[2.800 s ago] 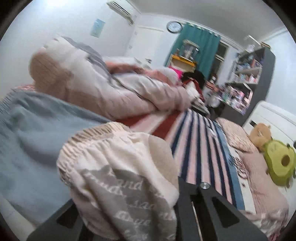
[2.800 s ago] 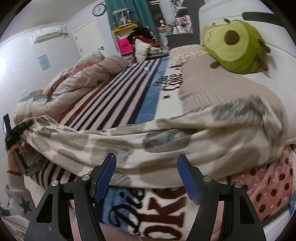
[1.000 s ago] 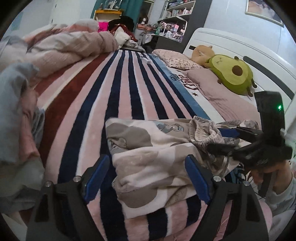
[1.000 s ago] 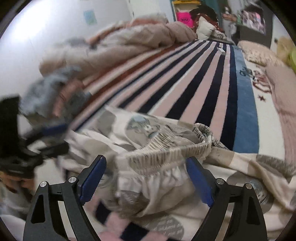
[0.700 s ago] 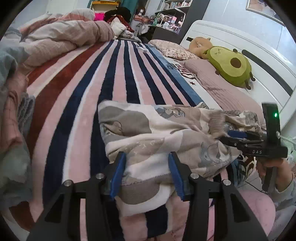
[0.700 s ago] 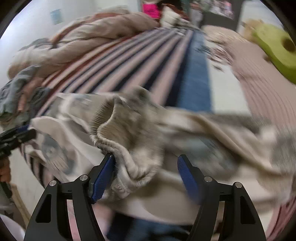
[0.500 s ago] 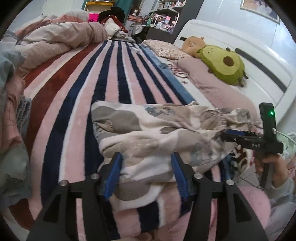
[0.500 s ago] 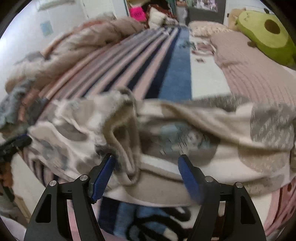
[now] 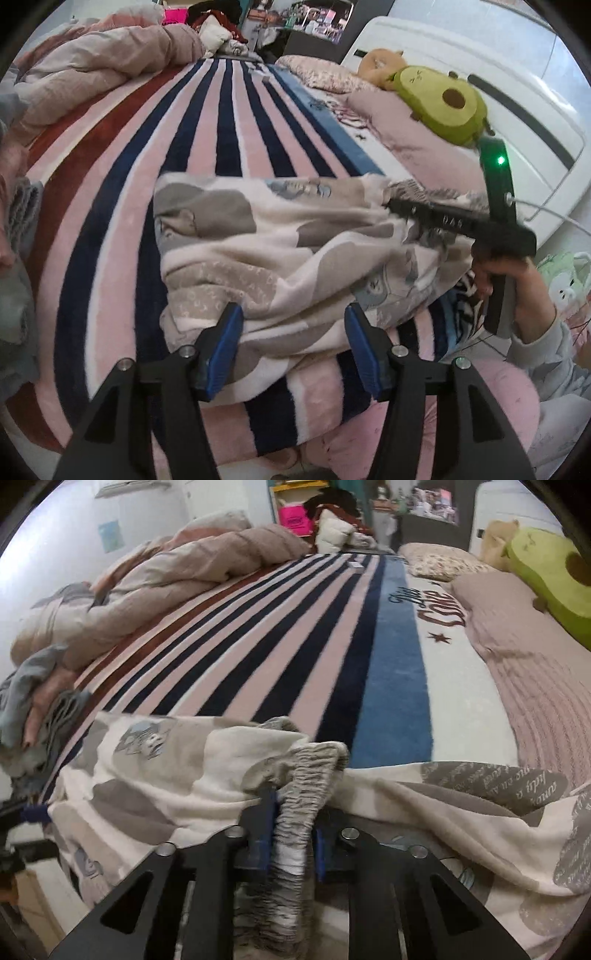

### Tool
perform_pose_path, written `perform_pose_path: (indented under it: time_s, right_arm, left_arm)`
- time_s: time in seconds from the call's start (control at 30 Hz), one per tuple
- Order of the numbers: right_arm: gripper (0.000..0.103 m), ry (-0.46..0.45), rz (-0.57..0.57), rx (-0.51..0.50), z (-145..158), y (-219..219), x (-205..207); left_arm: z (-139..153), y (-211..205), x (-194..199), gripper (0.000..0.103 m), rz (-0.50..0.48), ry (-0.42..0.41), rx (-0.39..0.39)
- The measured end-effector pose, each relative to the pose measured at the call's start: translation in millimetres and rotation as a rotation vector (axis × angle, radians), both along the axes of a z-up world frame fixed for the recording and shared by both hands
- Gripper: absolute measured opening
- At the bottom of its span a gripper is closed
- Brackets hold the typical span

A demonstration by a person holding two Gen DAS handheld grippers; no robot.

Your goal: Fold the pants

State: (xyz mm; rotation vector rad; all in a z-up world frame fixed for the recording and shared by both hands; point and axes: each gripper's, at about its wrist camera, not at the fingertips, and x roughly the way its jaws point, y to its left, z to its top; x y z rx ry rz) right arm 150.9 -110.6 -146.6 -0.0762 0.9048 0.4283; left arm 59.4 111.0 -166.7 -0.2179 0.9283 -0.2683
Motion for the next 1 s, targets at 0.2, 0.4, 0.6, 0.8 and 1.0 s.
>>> perform_pose_path:
  time_s: [0.2,0.4,0.6,0.8,1.0]
  right_arm:
    - [0.066,-0.004,-0.069,0.119,18.4,-60.3,-19.6]
    - [0.068,-0.088,-0.325,0.108,37.0,-170.7,-62.1]
    - [0.074,0.02,-0.5,0.181,12.3,-255.2,-82.8]
    - [0.09,0.042,-0.448,0.305,-8.4,-256.8,-73.0]
    - [0.059,0.063,-0.359,0.403,-18.2,-213.3,-45.7]
  left_arm:
    - [21.2,3.1,-2.4,0.07,0.043,-0.067,-0.021]
    - [37.3,7.9,-0.8,0.07,0.103,-0.12,-0.037]
    - [40.5,-1.2,2.0,0.07,0.131,-0.112,-0.032]
    - [43.2,-13.0,2.4,0.07,0.132,-0.102,-0.022]
    - [42.4,-14.7,6.0,0.07,0.149,-0.096,-0.023]
